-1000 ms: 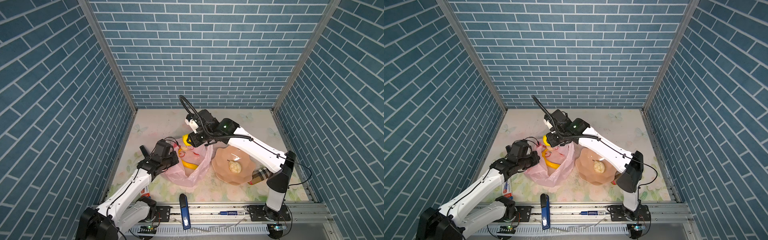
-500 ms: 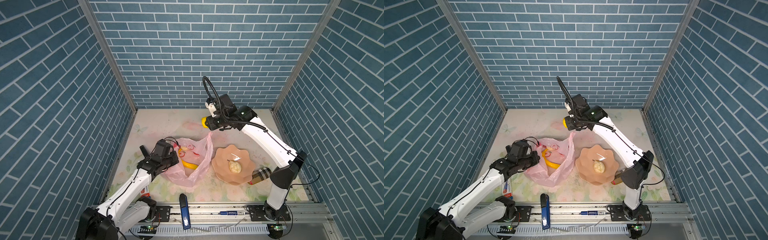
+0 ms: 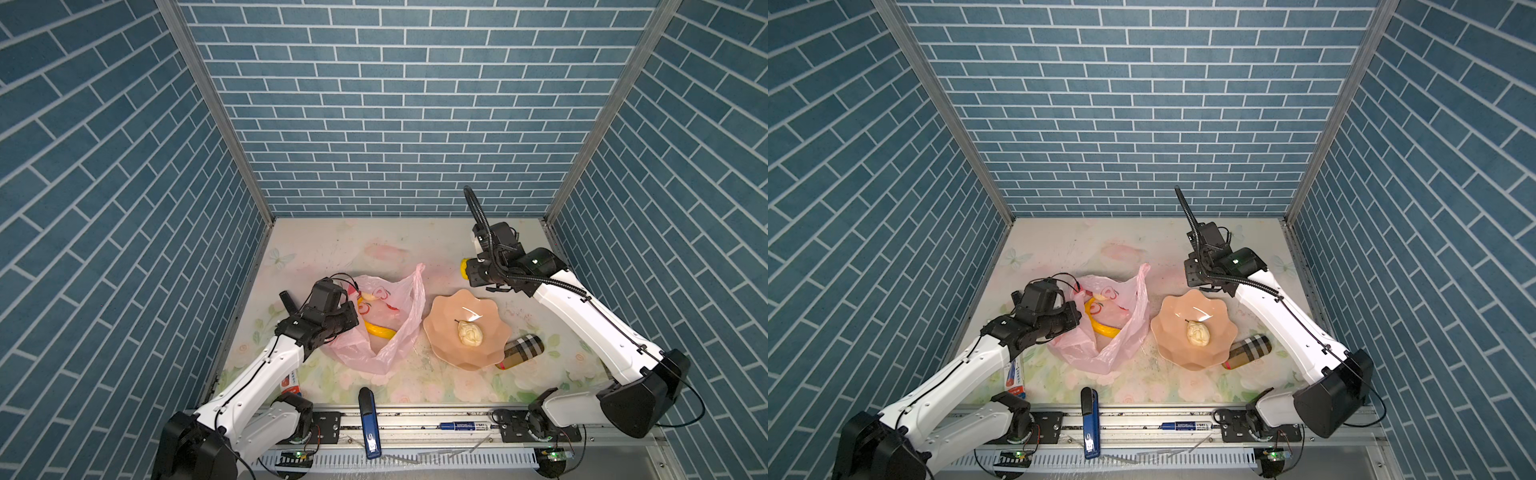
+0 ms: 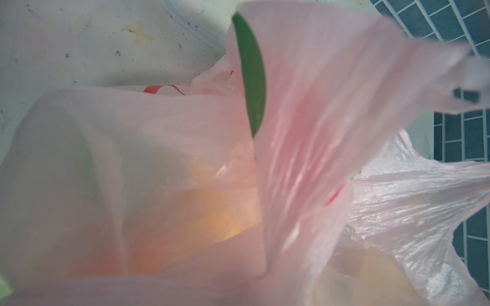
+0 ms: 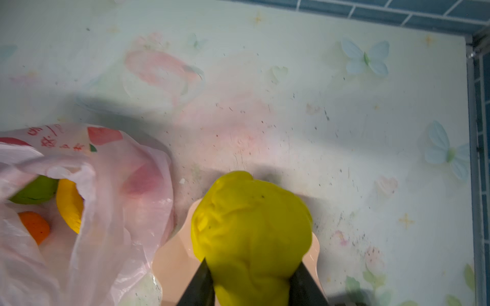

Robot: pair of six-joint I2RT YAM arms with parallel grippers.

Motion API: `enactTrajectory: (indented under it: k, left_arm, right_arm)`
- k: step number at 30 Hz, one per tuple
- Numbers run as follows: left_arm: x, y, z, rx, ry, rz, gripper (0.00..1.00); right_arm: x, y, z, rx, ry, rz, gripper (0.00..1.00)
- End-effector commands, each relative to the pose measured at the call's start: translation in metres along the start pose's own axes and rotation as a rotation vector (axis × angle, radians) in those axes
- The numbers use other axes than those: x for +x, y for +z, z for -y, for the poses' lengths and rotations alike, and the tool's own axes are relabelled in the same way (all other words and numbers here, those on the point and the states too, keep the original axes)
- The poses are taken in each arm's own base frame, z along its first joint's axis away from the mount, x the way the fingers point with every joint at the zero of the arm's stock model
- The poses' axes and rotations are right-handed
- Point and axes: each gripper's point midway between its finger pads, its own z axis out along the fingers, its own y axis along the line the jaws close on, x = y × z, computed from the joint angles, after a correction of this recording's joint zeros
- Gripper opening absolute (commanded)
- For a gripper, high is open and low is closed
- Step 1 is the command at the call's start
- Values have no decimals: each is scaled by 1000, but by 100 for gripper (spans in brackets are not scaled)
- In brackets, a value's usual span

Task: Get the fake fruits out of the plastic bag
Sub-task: 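Lower the lemon into the bowl beside the pear and open the right gripper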

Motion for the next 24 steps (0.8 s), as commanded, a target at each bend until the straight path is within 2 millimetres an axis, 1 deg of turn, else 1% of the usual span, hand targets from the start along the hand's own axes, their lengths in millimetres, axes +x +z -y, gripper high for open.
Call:
enactTrajectory:
  k: [1,6,9,12,18,24]
  left_arm:
    - [-7,-4,12,29,26,10,1]
    - [-4,-4,10,28,31,-7,1]
    - [-2,-5,9,24,31,-10,1]
    - [-2,-7,8,18,29,-5,1]
    - [-4,-14,7,13,23,10,1]
    - [-6,-17,6,2,21,17,1]
  right_arm:
    - [30,5,20,68,91,-31,11]
    - [79,12,36,112,138,-108,11]
    - [103,17,42,126,158,-152,11]
    - [121,22,44,129,176,-179,11]
    - [148,36,48,141,197,-221,11]
    - [160,54,43,121,203,-253,11]
